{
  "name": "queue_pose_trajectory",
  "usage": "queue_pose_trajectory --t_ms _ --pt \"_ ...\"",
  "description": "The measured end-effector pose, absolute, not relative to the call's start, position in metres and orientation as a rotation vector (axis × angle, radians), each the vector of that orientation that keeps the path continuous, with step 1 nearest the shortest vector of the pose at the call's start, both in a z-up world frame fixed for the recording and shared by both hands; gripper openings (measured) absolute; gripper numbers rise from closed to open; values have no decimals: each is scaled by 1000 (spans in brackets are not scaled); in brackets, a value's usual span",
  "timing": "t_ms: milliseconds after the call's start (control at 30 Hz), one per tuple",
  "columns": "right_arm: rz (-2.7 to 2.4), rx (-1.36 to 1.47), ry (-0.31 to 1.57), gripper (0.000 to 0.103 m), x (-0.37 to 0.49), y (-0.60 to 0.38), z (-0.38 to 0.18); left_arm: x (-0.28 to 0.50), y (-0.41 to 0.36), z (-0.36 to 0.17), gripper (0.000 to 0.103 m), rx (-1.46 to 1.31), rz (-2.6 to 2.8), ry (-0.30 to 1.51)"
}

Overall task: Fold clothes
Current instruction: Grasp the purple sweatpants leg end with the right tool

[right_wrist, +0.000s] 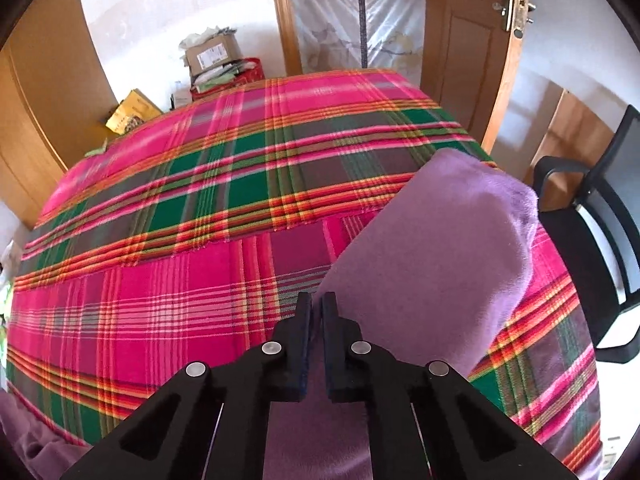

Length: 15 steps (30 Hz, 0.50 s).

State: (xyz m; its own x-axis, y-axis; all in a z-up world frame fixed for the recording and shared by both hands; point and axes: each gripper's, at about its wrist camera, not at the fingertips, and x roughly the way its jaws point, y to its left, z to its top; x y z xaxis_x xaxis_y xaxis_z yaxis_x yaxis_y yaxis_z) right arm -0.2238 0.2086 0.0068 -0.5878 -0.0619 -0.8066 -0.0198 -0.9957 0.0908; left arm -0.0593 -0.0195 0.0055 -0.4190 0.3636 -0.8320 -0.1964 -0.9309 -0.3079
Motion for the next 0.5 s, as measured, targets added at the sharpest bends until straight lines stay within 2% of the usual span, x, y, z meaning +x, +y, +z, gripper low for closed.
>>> queue_pose_trajectory --t_ms 267,500 --pt "-2829 1321 -154 4 -195 226 30 -52 -16 8 29 -1431 2389 -244" --pt "-2899 1225 -234 4 -154 250 49 -44 -13 14 16 -1405 2387 -225"
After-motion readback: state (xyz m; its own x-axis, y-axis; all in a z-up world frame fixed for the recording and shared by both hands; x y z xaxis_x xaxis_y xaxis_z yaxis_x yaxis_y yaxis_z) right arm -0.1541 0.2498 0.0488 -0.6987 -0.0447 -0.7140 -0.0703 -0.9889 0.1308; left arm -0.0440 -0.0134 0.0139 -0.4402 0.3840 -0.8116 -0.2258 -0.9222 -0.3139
